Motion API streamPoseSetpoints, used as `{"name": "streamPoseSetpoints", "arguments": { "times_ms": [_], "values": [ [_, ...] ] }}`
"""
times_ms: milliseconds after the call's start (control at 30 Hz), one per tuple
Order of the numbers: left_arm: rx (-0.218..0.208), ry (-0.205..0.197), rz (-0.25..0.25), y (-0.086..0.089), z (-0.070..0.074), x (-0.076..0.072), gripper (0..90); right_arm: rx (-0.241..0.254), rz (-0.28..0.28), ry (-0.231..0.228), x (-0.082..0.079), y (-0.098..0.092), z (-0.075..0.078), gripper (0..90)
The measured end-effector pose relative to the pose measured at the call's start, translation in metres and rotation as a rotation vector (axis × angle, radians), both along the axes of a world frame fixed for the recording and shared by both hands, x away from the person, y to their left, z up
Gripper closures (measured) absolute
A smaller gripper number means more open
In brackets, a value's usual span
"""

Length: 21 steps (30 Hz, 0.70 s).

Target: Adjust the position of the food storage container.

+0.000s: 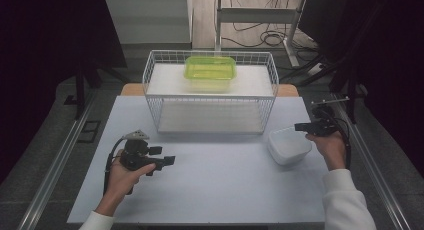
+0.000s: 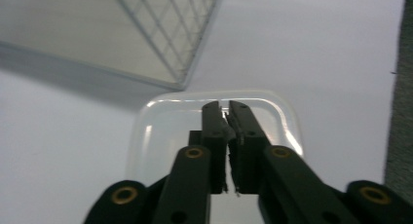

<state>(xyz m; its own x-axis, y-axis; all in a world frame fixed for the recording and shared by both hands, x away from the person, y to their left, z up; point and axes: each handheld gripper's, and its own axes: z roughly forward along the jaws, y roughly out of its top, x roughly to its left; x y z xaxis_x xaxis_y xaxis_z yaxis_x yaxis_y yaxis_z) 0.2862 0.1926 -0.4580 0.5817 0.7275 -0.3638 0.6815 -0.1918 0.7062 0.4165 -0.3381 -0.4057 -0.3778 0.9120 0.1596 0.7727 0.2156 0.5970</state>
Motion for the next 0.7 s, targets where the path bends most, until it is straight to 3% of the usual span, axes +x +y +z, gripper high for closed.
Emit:
{"name": "streamPoseSetpoints", "arguments": {
  "times_ms": [300,700],
  "values": [
    [0.003,0.017,0.003,0.002,-0.003,0.0,27.3,-0.099,-0.059,0.045,0.021,-0.016,-0.015,89.3],
    [0.004,0.015,0.021,0.003,-0.005,0.0,27.9,-0.185,-0.059,0.057,0.026,-0.017,-0.025,89.3]
  ]
}}
